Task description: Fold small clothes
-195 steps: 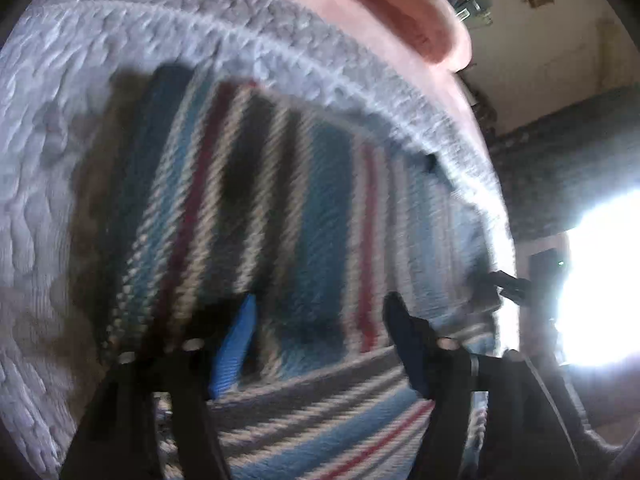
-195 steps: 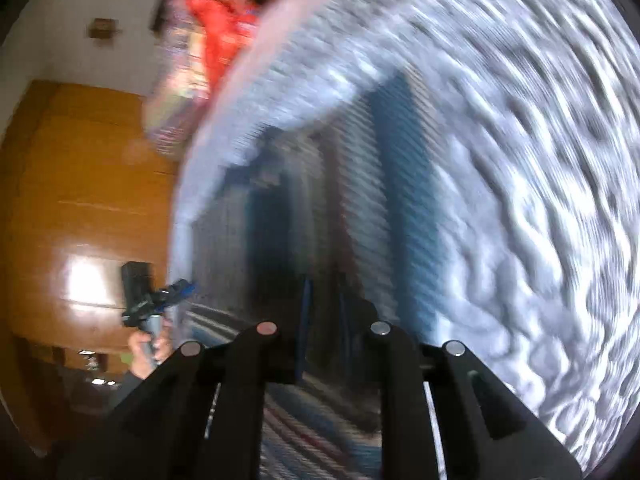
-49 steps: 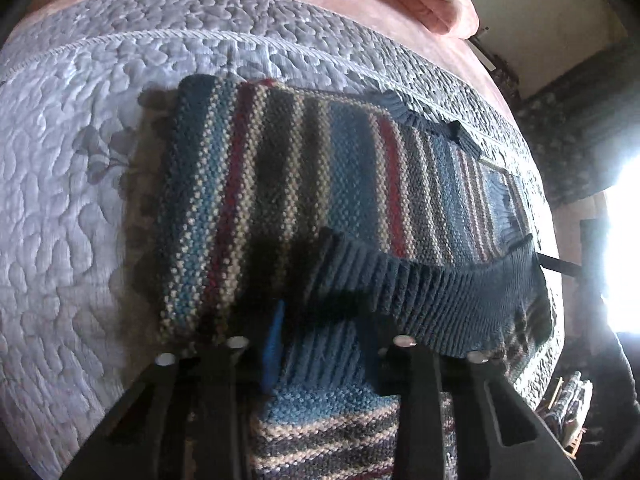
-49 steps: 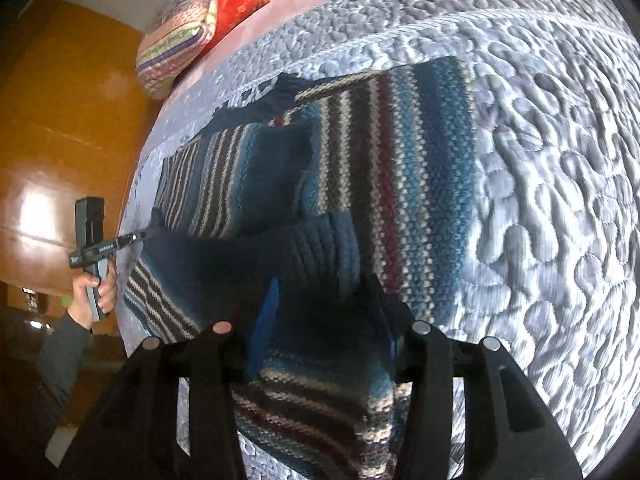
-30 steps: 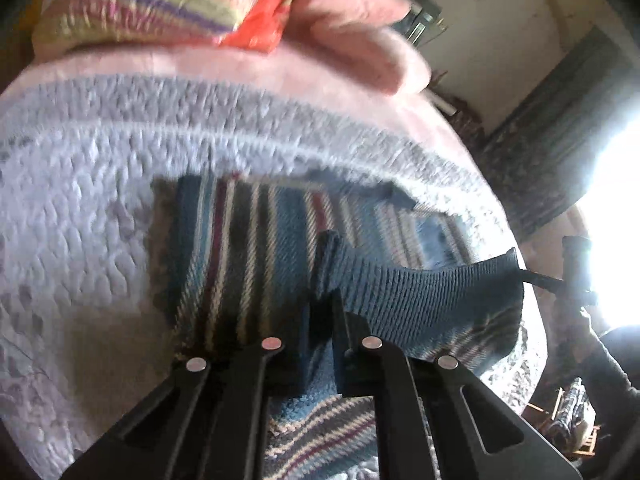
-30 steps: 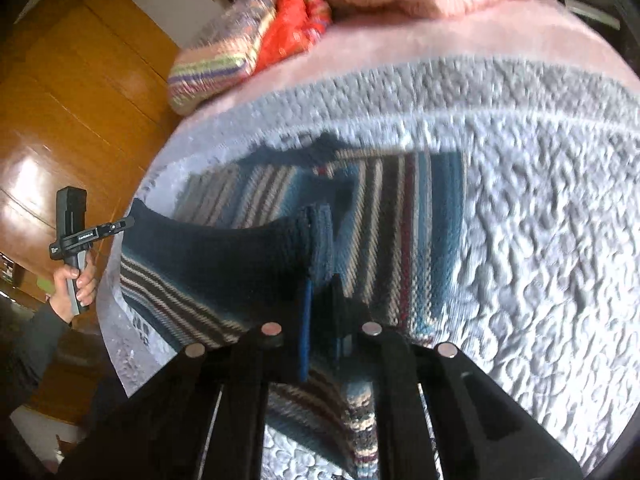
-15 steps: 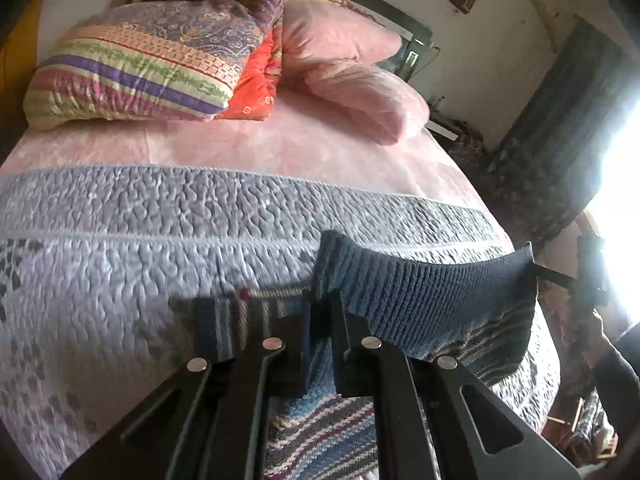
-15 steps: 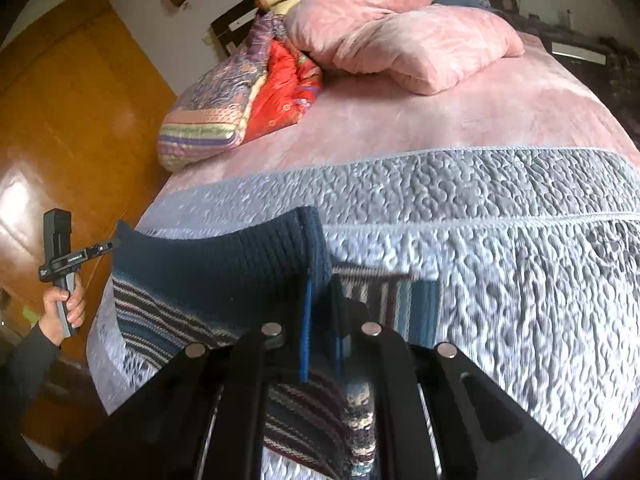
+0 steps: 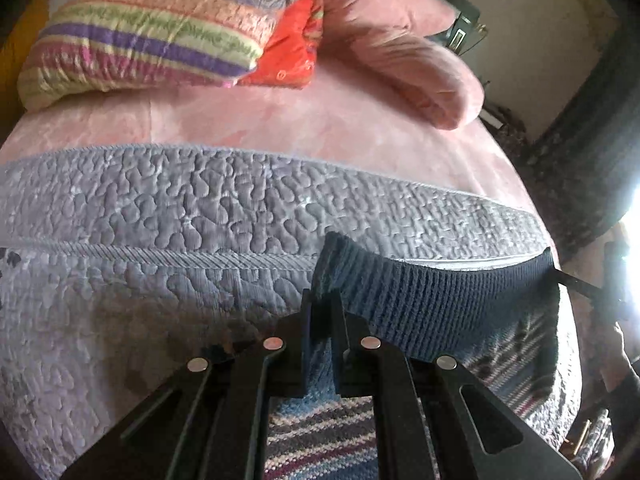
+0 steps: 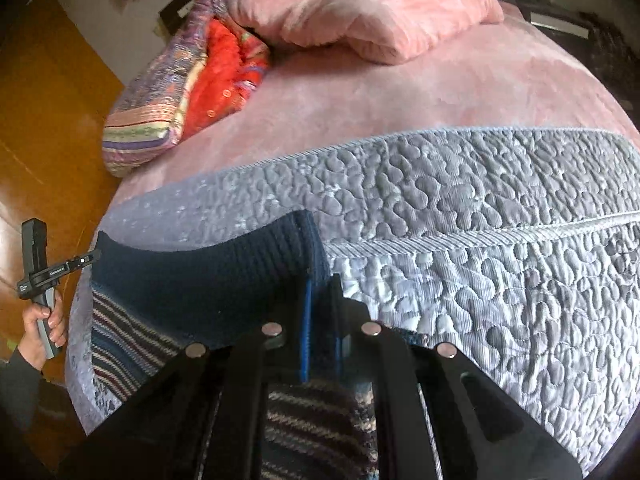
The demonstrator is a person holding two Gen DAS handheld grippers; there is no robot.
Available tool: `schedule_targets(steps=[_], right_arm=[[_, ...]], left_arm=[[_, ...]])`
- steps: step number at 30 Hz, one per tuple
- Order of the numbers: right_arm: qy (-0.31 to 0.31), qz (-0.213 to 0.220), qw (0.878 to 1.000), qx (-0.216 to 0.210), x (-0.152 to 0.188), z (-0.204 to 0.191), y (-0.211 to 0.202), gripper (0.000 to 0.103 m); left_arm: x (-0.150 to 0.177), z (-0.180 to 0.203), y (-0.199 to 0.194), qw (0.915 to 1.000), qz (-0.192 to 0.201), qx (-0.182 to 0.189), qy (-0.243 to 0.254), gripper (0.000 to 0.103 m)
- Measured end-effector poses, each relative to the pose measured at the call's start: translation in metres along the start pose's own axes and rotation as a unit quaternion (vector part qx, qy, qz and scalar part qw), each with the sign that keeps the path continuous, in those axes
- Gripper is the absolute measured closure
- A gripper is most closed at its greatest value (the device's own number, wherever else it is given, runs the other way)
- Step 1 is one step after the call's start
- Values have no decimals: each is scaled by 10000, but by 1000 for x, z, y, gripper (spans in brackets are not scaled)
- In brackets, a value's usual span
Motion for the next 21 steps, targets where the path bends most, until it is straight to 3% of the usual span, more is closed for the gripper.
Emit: schedule_targets(steps=[14,21], right_arm=[[325,-702,9964,335,7,27,84,96],[461,-830,9949,329,16,36,99,96]], left_arm=[[11,-36,84,9944,-887,-411,-410,95],[20,-41,96,9932,-983,-509,-349,95]])
Point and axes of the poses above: each gripper's, at about its wrist camera, not at the fingertips, and y roughly the way its jaws point, z to its right, x to its underside, the point moved 5 cm from there along y, roughly the way its jaws point, and after that the axes turned 5 degrees about x, right-handed, at the moved point
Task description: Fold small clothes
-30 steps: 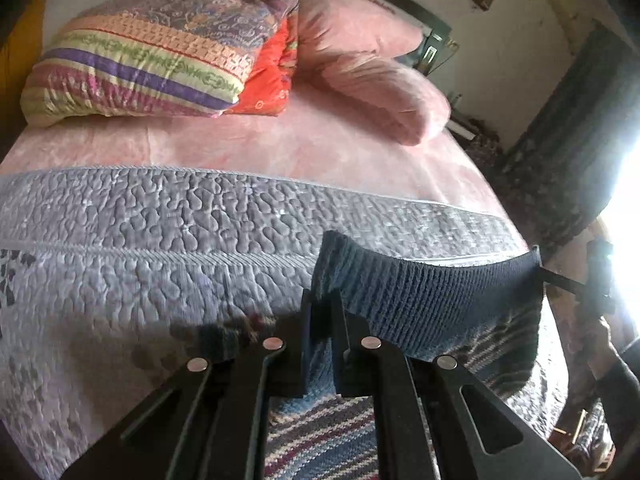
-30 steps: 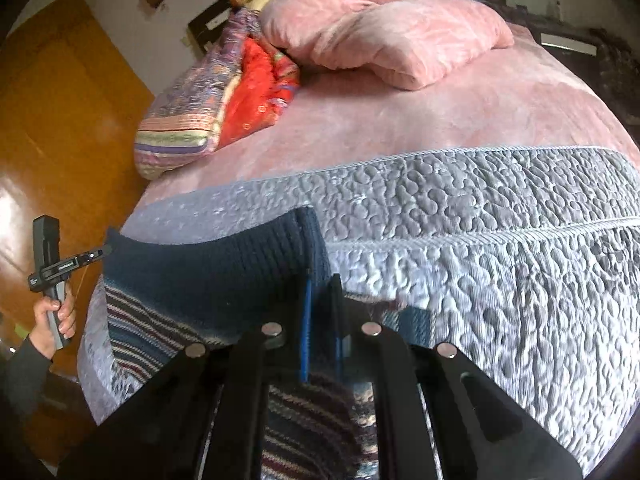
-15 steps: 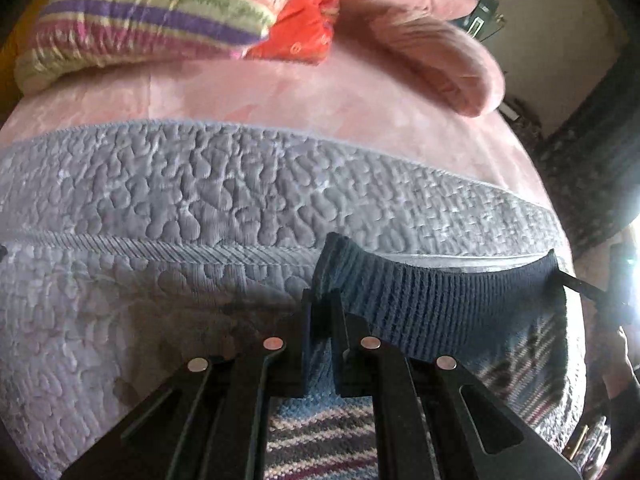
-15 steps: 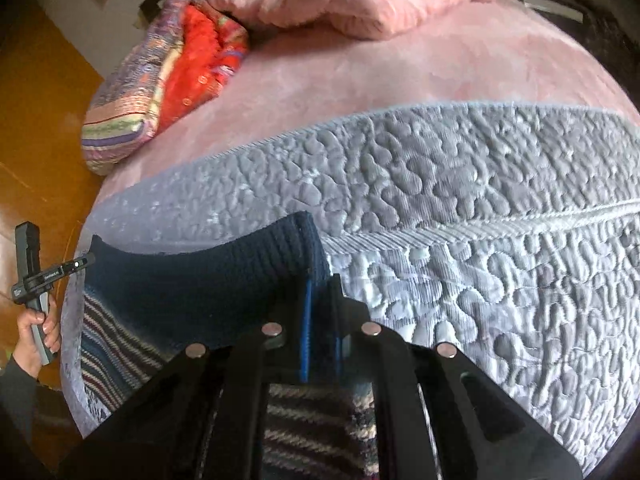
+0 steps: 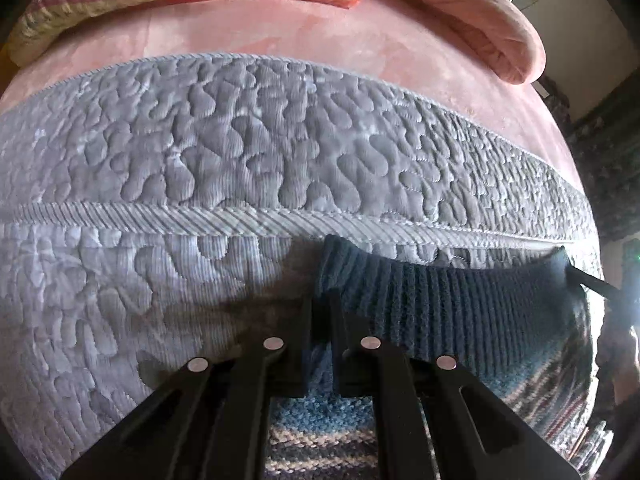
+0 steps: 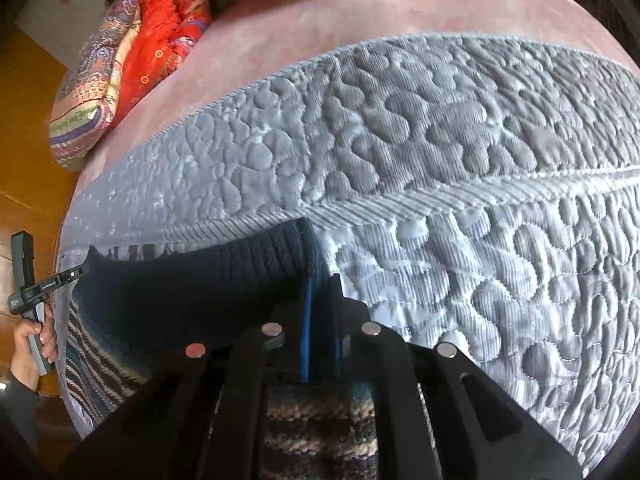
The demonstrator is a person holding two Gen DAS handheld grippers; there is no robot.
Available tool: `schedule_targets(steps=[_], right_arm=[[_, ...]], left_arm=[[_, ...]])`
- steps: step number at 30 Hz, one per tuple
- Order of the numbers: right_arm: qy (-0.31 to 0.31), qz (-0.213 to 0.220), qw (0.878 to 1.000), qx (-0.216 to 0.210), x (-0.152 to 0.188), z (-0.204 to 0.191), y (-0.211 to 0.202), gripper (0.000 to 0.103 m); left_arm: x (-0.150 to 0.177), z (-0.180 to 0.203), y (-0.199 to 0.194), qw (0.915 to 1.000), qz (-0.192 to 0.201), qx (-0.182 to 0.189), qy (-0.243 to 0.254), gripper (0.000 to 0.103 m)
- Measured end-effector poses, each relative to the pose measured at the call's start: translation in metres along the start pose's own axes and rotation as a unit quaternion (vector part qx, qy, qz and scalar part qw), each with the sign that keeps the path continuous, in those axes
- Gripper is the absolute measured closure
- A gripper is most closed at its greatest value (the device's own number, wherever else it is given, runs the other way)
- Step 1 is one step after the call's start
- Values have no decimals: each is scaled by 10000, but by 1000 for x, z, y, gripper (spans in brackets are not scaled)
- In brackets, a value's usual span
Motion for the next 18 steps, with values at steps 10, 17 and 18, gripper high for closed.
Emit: schedule_targets(steps=[10,17,18], right_arm=[[251,617,9970,-393,9,-4,-49,71],[683,-114,9922,-1034,47,10,-19,103],[702,-130,9926,-981,49,16,-15,103]], left_arm=[[14,24,-63,9937,878,688,-60,83],[47,-2,-14,9961,30,721,-506,101],[46,-6,-12,9965,40,663,-510,100]])
Point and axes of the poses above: each gripper's, at about its wrist camera, not at the fingertips, and y roughly the way its jaws point, z to its right, x to its underside, the point moved 5 cm from there along y, roughly the way its jaws point, and after that the axes turned 5 degrees about x, right-handed, at the moved point
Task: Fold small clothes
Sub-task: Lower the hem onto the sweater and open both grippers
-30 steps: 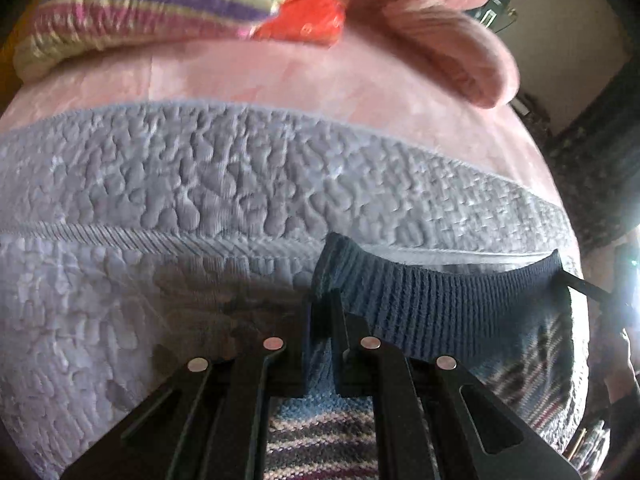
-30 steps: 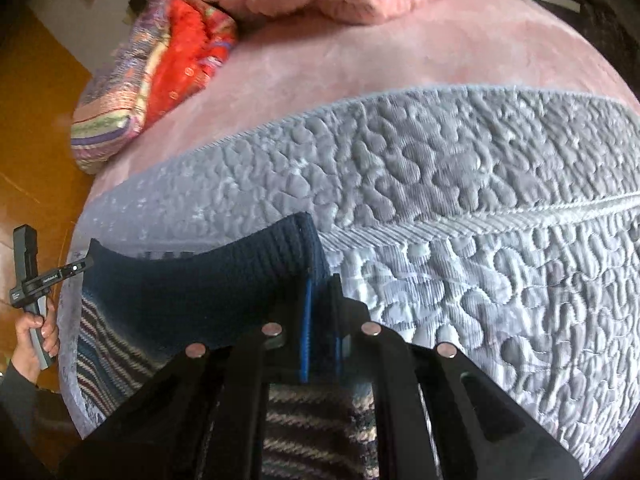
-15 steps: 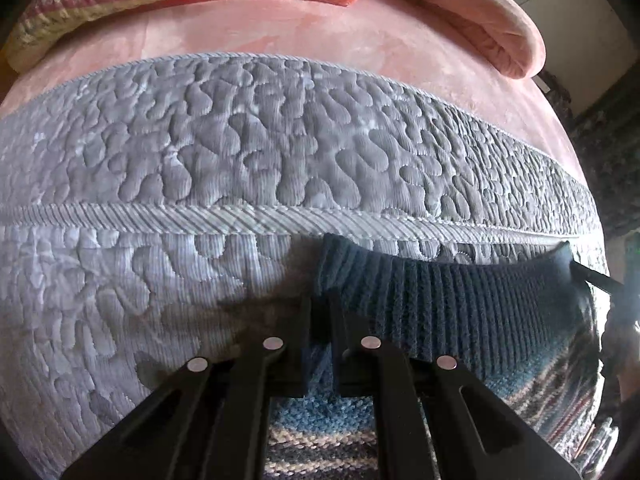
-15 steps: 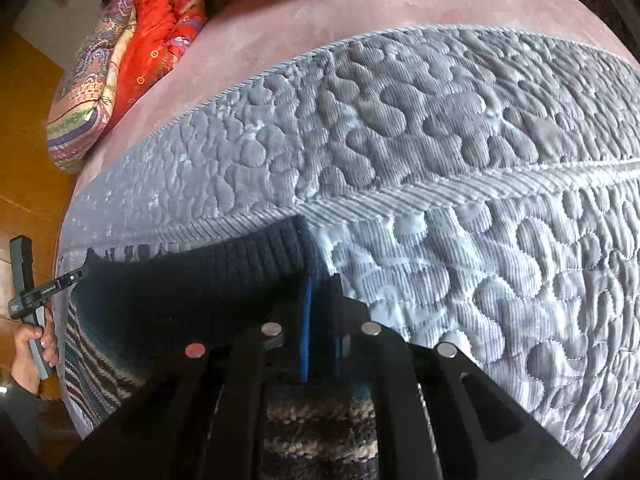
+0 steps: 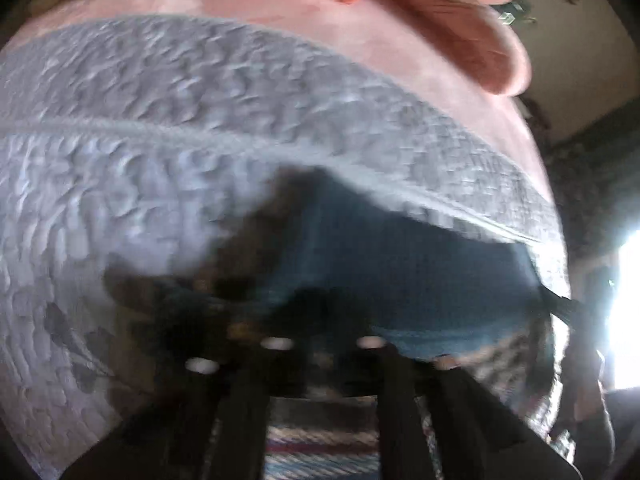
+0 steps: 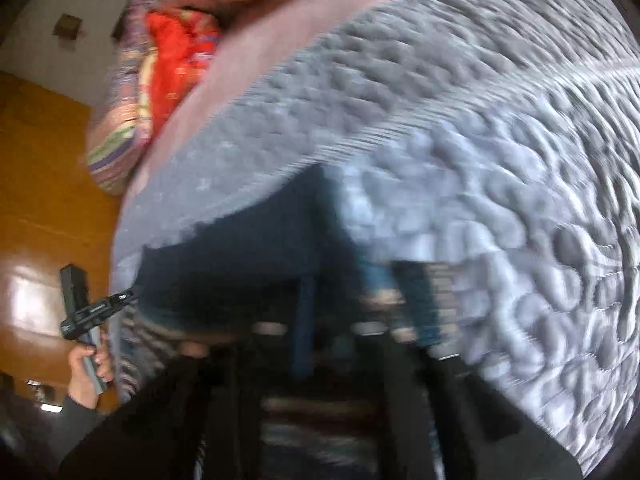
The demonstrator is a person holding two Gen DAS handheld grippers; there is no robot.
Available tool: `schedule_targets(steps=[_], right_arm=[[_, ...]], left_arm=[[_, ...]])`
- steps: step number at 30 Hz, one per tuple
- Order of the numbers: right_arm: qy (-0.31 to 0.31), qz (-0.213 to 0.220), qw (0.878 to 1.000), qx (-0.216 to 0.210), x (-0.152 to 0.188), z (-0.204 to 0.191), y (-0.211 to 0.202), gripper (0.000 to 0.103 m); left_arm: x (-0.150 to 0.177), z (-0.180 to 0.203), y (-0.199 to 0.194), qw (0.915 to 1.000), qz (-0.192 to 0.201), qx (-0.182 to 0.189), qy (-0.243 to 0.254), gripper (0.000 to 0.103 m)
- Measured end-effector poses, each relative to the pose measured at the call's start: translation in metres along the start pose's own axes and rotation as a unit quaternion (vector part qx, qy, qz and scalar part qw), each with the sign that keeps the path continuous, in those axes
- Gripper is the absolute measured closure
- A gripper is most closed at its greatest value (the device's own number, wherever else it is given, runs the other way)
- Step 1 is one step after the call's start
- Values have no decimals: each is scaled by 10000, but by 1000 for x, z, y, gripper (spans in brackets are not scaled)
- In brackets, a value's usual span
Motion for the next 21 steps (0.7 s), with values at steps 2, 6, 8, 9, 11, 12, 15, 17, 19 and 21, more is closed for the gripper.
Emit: schedule_targets(steps=[2,6,8,9,11,12,15,17,19,21], right_arm=[[146,-19,9998,-116,0,5,-2,103],[-41,54,9986,-519,13,-18,-31,96],[-259,-79,9964,-801,32,-29,-39,96],[-325,-162,9961,-799,38,-31,-36,96],[-342,-352,9976,-497,50,-22,-19,103],[-284,-361,9982,-385,52,-13,-12,103],[-147,-253,9990,-337,54,-8,-16,103],[-243,-145,9981,-548,64,-19,-37,96],[-374,-131,9957,-835,84,-30,-55,96],[-448,-229,9937,-1002,117,-29,-65,96]], left_arm=[[1,0,-1,10000,24,-41,11,101],[8,29,-34,9983,293,360,344,100],[28,40,-48,9951,289,790,510,98],[39,39,-46,9952,205,784,552,97],[50,22,-29,9981,-6,350,499,97],[52,12,-21,9990,-65,231,382,97],[54,0,-18,9993,-11,331,165,101],[56,10,-38,9979,170,598,202,99],[79,25,-61,9925,265,1109,437,99],[109,29,-72,9897,221,1278,606,99]])
Point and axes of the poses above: each gripper's, at about its wrist camera, not at the fingertips, and y roughly the way its jaws point, z to its right, x to its underside, the point moved 5 cm from there along y, roughly the way its jaws point, and after that the axes turned 5 degrees about x, right-handed, at the moved point
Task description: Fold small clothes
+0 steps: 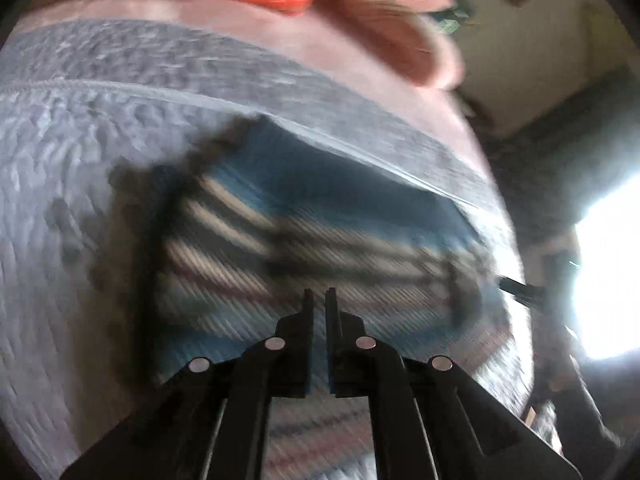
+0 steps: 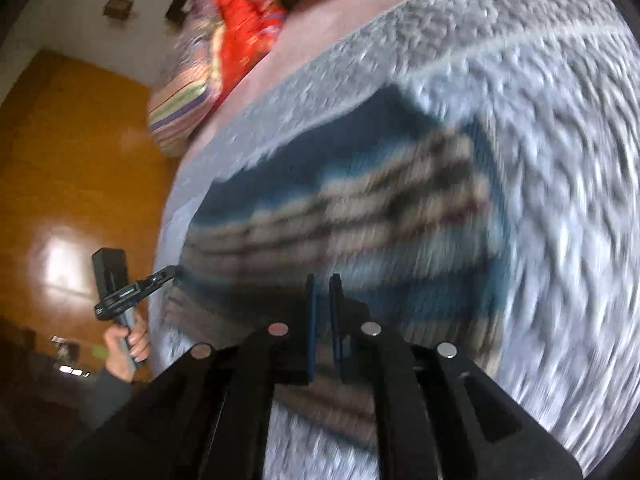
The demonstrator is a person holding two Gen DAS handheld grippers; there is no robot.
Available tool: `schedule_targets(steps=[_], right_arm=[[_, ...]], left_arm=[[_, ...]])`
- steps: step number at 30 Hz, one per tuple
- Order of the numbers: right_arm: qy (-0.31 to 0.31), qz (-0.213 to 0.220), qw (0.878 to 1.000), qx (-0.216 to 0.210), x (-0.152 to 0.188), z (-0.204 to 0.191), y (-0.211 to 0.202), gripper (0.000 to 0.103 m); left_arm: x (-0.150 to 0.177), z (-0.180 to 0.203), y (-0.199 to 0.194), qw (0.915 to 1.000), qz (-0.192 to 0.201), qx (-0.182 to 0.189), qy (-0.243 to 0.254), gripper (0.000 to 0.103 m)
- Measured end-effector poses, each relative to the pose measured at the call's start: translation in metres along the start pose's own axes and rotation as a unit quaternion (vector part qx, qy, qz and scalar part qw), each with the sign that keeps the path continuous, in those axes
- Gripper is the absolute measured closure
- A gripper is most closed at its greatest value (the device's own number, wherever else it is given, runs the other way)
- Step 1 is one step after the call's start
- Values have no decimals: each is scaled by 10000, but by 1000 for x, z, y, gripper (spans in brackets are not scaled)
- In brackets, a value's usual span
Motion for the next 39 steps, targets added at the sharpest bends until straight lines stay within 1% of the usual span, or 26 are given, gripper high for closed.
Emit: schedule_targets(steps=[2,3,4,7,9,11,13,14,15,16,17,19,20,21,22,23,25,27,28,29,31,33,35,37,38,39], right_arm=[[0,-147,9998,115,22,6,6,96],[14,-208,9994,293,27,13,12,103],[45,-246,9987,438,31,22,17,103],[178,-250,9986,442,33,32,18,103],[21,-180,9991,387,37,17,0,96],[-49,-85,9997,237,46,10,-19,96],[-6,-88,9996,274,58,19,-28,96],[108,-142,9990,420,68,34,-29,97],[232,-202,9978,586,70,48,-23,103],[349,-240,9968,681,76,63,-22,103],[565,-183,9970,503,79,76,-24,103],[661,-12,9963,557,77,76,-37,103],[563,197,9959,676,76,68,-50,102],[535,289,9954,736,77,66,-59,97],[455,369,9944,885,78,62,-64,97],[143,455,9914,1216,81,48,-70,97],[-391,515,9844,1639,90,23,-69,85],[-1194,548,9688,2099,107,-20,-55,44],[-1575,575,9596,2258,117,-41,-45,34],[-2089,615,9434,2501,133,-65,-32,26],[-2911,583,9138,2771,162,-103,-3,22],[-3766,582,8748,2993,193,-145,37,21],[-4226,609,8550,2943,214,-177,67,21],[-4501,653,8413,2921,224,-200,88,21],[-4725,770,8272,2941,230,-217,103,21],[-4827,851,8191,2981,231,-228,112,21]], left_arm=[[19,-2,7,9997,-144,-201,43,97],[29,-11,14,9986,-248,-460,11,97],[35,-25,20,9978,-292,-577,-161,101],[37,-34,18,9978,-179,-447,-450,101],[39,-21,6,9990,-84,-266,-355,99],[48,-2,-9,9999,-26,10,-123,99],[55,-2,-7,9999,-111,-102,-52,98],[63,-9,-3,9994,-203,-267,-61,98],[70,-18,5,9982,-318,-493,-103,98],[80,-31,12,9972,-394,-613,-158,100],[80,-37,12,9977,-382,-505,-250,101],[76,-39,1,9980,-275,-363,-449,101],[75,-38,-7,9983,-206,-338,-437,90],[73,-39,-15,9984,-159,-284,-471,83],[72,-40,-28,9983,-99,-206,-544,67],[70,-43,-40,9981,-31,-163,-591,54],[65,-53,-63,9974,93,-81,-711,46],[57,-71,-81,9956,187,-260,-882,35],[52,-81,-90,9945,222,-362,-961,33],[47,-91,-95,9934,211,-354,-1073,33],[36,-104,-95,9907,153,-226,-1332,33],[20,-111,-88,9889,86,-161,-1478,32],[3,-117,-83,9880,55,-35,-1544,30],[-11,-121,-75,9880,-24,53,-1546,28],[-18,-126,-69,9877,-74,87,-1560,26],[-25,-128,-62,9878,-114,84,-1549,26]])
Point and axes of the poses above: each gripper's, at about its wrist camera, not at the fingertips, and y roughly the way its jaws point, z to its right, x to its underside, the point moved 5 cm from there along y, roughly the way its jaws point, and after that the axes turned 5 degrees about x, right-handed, at the moved point
